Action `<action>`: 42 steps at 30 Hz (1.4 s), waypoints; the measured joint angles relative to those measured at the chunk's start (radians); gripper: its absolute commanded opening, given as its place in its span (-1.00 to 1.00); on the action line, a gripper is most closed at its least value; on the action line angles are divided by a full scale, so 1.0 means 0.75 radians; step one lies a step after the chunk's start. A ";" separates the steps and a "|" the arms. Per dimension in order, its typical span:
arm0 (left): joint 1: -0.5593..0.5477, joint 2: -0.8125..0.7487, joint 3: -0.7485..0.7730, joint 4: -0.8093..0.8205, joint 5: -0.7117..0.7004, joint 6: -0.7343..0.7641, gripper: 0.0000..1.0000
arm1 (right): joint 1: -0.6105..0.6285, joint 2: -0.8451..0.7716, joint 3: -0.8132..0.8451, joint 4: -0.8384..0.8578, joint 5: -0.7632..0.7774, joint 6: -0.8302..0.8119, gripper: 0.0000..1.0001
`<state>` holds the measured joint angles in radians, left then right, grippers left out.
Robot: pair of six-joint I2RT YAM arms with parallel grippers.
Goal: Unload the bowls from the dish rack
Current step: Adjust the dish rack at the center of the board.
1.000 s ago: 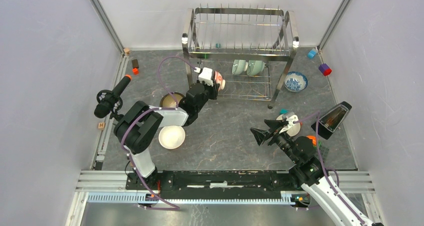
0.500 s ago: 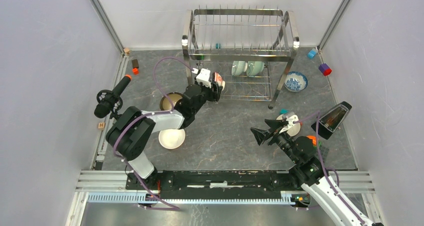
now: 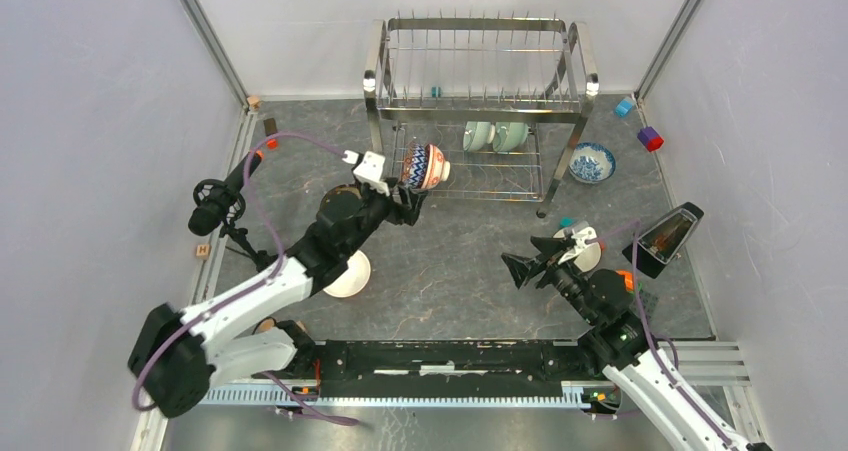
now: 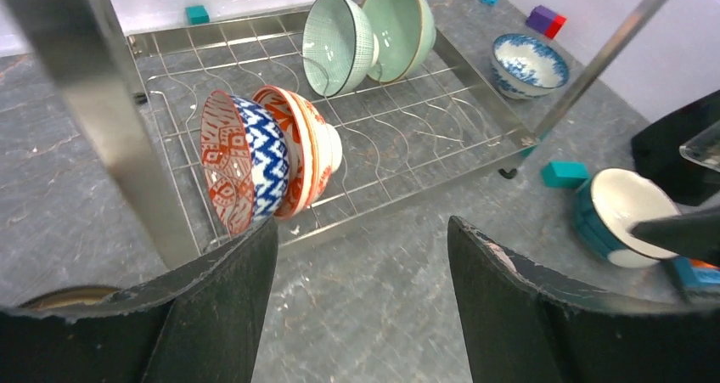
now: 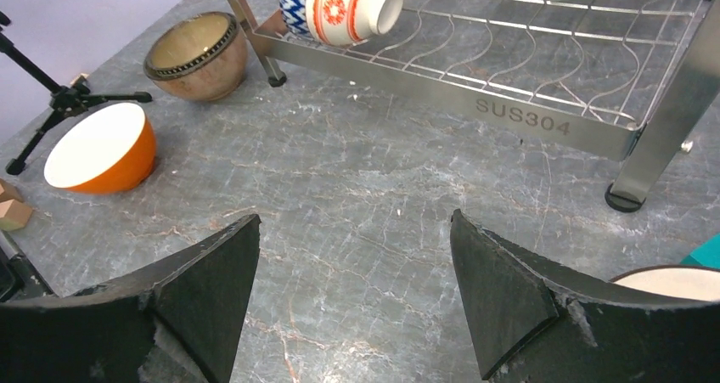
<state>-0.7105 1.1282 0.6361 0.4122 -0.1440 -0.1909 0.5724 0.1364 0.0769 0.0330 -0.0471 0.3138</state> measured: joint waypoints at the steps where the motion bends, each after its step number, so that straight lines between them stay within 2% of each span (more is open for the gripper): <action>1: -0.010 -0.077 -0.010 -0.069 -0.016 -0.016 0.59 | 0.000 0.016 0.000 0.005 0.002 0.005 0.77; 6: -0.034 -0.378 -0.030 -0.339 -0.123 -0.072 0.59 | 0.000 0.147 0.035 -0.018 0.103 0.034 0.83; 9: -0.034 -0.468 -0.030 -0.415 -0.196 -0.072 0.59 | 0.001 0.217 0.108 -0.077 0.233 0.035 0.88; 12: -0.034 -0.492 -0.030 -0.467 -0.243 -0.072 0.60 | 0.002 0.278 0.207 -0.134 0.395 0.027 0.97; 17: -0.034 -0.497 -0.027 -0.581 -0.301 -0.086 0.65 | 0.002 0.363 0.342 -0.145 0.673 0.003 0.96; 24: -0.034 -0.622 -0.027 -0.706 -0.389 -0.109 0.71 | -0.008 0.635 0.457 0.011 0.902 -0.041 0.96; 29: -0.034 -0.702 -0.027 -0.754 -0.403 -0.121 0.72 | -0.129 0.855 0.509 0.157 0.934 -0.058 0.90; 35: -0.034 -0.753 -0.027 -0.827 -0.404 -0.144 0.72 | -0.354 1.040 0.526 0.274 0.862 -0.061 0.66; 42: -0.034 -0.792 -0.027 -0.849 -0.405 -0.155 0.72 | -0.386 1.198 0.572 0.354 0.759 -0.088 0.51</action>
<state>-0.7357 0.5339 0.6159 -0.2249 -0.4477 -0.3069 0.2832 1.0348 0.5060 0.2985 0.5224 0.2478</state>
